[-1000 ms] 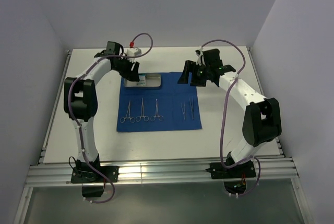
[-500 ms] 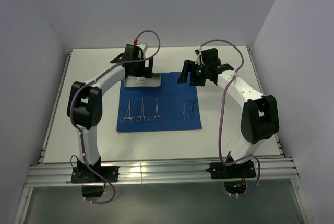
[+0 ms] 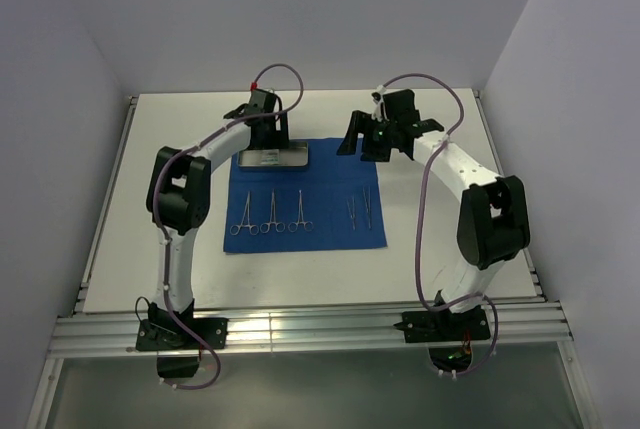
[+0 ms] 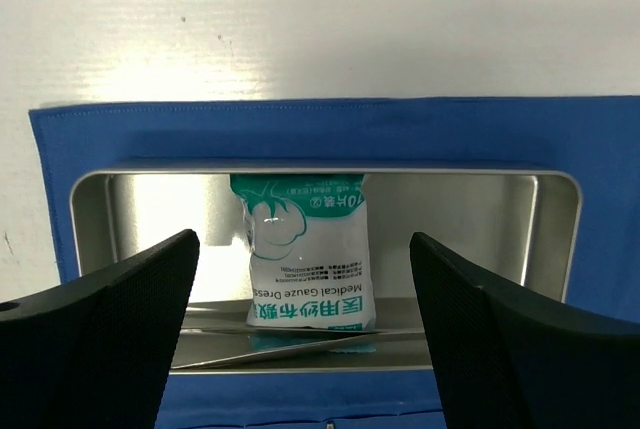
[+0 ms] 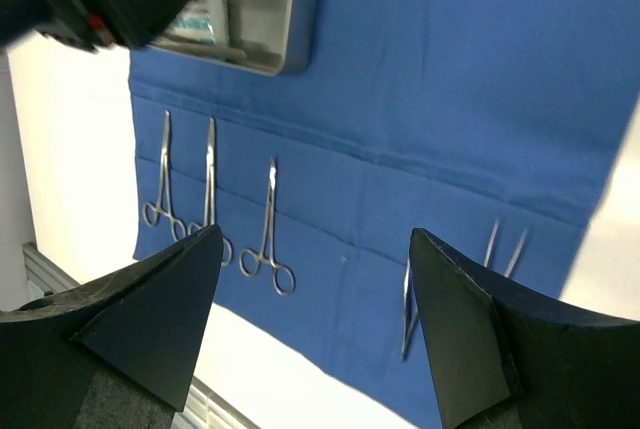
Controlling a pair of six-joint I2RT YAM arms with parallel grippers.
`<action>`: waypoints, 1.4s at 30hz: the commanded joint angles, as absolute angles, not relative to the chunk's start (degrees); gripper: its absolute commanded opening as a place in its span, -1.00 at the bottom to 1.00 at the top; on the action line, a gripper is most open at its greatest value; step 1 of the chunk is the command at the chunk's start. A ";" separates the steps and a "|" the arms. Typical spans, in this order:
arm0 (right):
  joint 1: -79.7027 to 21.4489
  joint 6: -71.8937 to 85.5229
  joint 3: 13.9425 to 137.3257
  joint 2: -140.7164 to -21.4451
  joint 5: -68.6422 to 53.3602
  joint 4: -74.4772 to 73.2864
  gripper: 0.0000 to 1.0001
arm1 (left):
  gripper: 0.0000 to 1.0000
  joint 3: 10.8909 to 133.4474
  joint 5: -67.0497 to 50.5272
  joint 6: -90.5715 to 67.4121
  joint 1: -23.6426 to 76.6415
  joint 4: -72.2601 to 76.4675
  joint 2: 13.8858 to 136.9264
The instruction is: Open and lay out the surgical kit
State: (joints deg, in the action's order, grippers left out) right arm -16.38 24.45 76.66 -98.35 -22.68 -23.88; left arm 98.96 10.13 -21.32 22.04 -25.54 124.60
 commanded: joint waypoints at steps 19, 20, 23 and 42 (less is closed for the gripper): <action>-18.02 26.98 81.12 -102.13 -24.43 -19.86 0.64 | 0.01 100.73 12.13 -26.63 22.85 -28.13 124.82; -18.02 26.81 81.21 -102.22 -24.43 -19.86 0.64 | 0.00 100.46 12.39 -26.37 22.85 -27.25 124.11; -18.02 26.72 81.30 -102.48 -24.61 -19.78 0.64 | -0.06 98.88 12.92 -25.75 22.85 -25.76 120.95; -18.37 27.16 81.83 -103.80 -25.66 -19.69 0.62 | -0.19 96.06 12.92 -23.29 22.76 -22.76 118.47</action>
